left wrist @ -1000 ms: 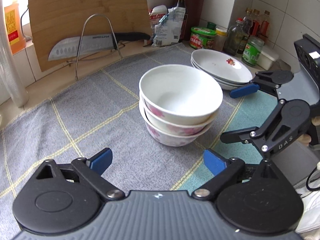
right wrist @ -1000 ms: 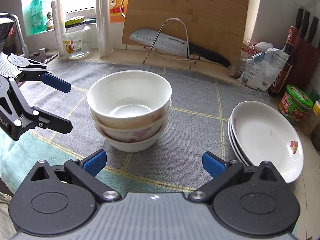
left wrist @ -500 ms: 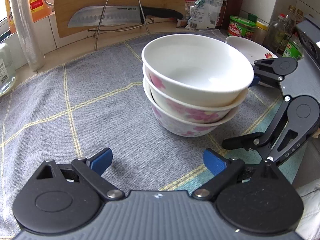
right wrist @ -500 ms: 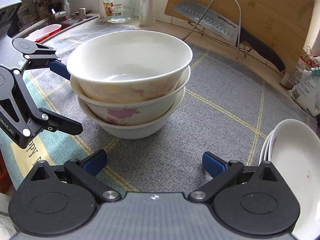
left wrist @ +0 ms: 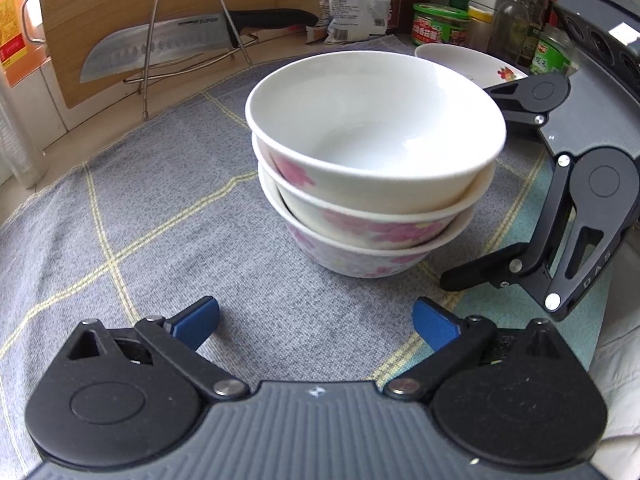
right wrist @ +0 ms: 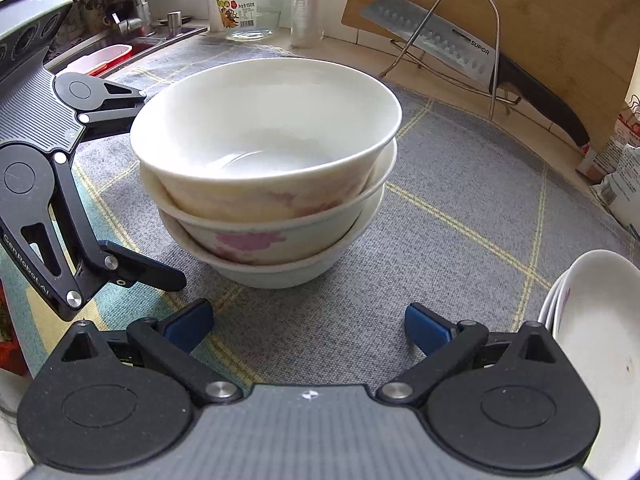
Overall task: Organize plates and bowls
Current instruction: 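Grip the bowl stack sides with both tools and lift it, then carry the bowl stack with both tools over the flower-print plate stack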
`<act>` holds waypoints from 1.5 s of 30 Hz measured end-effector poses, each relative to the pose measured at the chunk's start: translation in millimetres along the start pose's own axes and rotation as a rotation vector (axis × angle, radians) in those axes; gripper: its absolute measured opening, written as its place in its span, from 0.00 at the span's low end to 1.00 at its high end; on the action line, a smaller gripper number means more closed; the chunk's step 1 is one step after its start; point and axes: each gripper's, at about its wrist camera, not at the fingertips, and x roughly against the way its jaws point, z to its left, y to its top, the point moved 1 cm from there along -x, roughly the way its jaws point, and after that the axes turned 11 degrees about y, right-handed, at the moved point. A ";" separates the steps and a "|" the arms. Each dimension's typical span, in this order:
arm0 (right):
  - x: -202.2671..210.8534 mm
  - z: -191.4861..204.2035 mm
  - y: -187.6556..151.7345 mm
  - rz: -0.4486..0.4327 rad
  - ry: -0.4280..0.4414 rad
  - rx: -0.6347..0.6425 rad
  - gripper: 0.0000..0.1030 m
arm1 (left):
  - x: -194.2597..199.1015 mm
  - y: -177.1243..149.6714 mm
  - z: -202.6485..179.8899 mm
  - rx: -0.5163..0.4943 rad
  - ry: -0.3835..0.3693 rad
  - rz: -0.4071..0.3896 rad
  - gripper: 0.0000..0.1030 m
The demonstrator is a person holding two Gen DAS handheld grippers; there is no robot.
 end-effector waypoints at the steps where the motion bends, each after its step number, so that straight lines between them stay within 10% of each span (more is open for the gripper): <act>1: 0.0 0.0 -0.9 -0.006 -0.001 -0.001 1.00 | -0.6 0.2 1.3 -0.019 -0.015 -0.005 0.99; 29: -9.5 6.6 28.6 0.083 0.068 0.197 0.87 | -25.1 27.7 13.6 -0.444 -0.339 -0.137 0.83; 45: -3.0 2.3 32.3 0.119 0.128 0.253 0.81 | -27.1 33.3 12.7 -0.534 -0.378 -0.134 0.76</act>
